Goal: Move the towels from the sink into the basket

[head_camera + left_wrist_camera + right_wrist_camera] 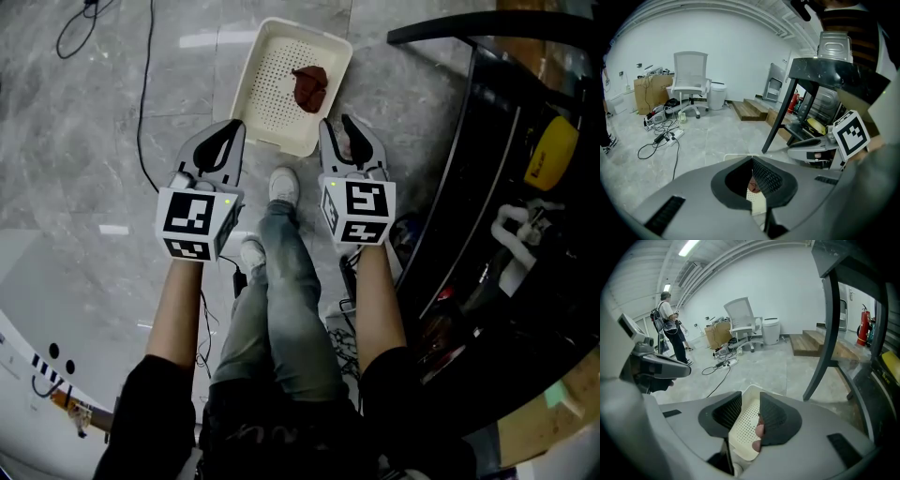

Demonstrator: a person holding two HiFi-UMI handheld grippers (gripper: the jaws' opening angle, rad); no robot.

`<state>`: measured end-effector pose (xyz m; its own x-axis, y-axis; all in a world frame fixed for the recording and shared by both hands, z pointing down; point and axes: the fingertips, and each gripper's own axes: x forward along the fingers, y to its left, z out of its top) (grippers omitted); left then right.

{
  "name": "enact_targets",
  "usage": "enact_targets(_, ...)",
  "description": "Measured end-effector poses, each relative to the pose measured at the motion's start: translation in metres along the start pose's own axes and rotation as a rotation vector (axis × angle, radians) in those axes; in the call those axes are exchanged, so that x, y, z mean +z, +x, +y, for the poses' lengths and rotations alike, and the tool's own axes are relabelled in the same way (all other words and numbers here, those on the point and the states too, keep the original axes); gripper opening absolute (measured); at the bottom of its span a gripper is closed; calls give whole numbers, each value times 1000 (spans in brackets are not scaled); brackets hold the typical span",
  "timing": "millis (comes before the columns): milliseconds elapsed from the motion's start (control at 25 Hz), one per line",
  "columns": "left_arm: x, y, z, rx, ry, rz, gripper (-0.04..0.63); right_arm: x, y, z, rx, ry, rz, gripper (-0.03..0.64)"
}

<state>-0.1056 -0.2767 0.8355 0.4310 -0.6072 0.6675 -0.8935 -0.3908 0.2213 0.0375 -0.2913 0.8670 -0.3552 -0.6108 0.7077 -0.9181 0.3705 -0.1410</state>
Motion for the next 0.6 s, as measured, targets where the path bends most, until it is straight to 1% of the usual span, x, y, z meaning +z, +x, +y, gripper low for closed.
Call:
enact_targets(400,53,-43,-23,6,1,-23,17,59,-60,-1,-39,-10,-51,71)
enact_targets(560,78,-60,-36,1,9,-38,17,80,-87,-5,-72,-7,-74,29)
enact_targets(600,85,-65,-40,-1,12,-42,17,85,-95,-5,-79,-4,-79,28)
